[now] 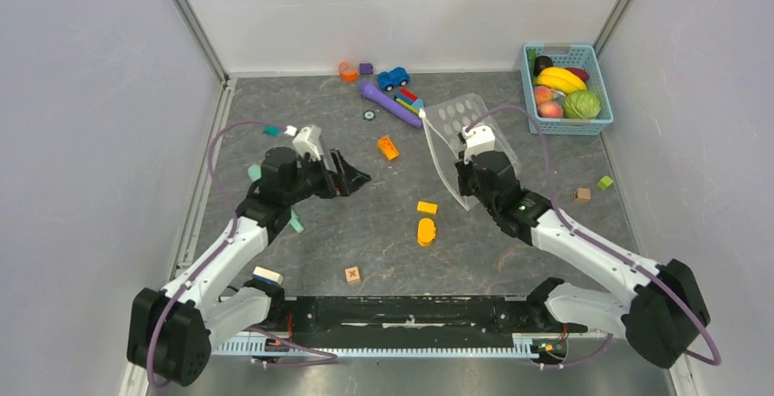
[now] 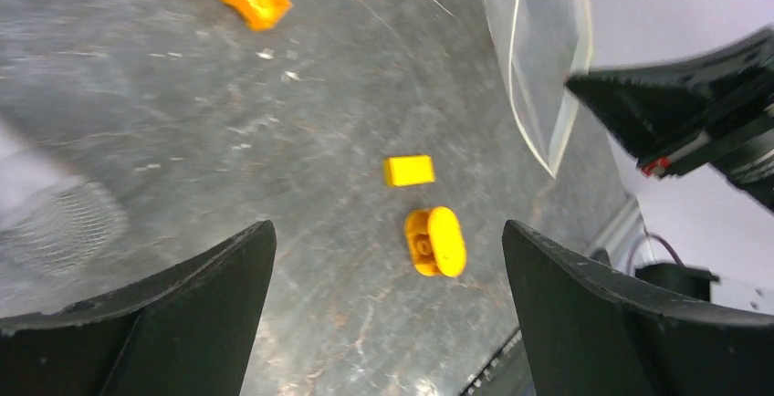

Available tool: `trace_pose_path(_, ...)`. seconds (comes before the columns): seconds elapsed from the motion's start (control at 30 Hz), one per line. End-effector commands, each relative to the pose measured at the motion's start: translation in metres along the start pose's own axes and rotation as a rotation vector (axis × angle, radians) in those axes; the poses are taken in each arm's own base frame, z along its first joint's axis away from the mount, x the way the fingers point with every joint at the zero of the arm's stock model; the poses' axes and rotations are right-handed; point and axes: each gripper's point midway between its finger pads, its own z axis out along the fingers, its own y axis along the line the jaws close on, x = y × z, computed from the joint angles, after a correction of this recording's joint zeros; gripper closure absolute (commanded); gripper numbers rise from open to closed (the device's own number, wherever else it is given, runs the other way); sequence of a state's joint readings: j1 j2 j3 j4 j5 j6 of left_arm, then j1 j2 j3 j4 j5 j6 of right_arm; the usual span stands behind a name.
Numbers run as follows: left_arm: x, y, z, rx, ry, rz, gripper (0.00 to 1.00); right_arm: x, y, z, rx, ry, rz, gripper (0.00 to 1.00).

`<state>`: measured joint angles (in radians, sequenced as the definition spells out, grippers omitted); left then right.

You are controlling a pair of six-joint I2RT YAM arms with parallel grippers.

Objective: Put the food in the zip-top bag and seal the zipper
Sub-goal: Pick up the zipper food storage bag at the center of the board, then open the zipper of the food storage bag at the center of the board.

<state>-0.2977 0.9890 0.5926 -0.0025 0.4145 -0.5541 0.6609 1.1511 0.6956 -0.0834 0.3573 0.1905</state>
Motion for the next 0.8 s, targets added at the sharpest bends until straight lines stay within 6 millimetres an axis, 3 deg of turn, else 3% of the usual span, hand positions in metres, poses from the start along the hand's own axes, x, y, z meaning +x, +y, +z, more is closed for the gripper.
trace_pose_path(0.0,-0.015,-0.067,0.015,0.172,-0.006,0.032,0.0,-0.07,0.031,-0.021,-0.189,-0.242,0.108,1.0)
trace_pose_path(0.17,-0.026,-0.107,0.033,0.149,-0.011,0.06,0.0,-0.106,0.064,-0.037,-0.373,-0.32,0.158,1.0)
trace_pose_path(0.33,-0.043,-0.115,0.036,0.045,-0.092,0.076,0.0,-0.131,0.097,-0.047,-0.513,-0.356,0.169,1.0)
trace_pose_path(0.6,-0.058,-0.085,0.024,-0.187,-0.18,0.121,0.0,-0.155,0.162,-0.079,-0.805,-0.396,0.123,1.0)
trace_pose_path(0.77,-0.062,-0.059,0.008,-0.331,-0.228,0.132,0.0,-0.159,0.179,-0.09,-0.873,-0.412,0.105,1.0)
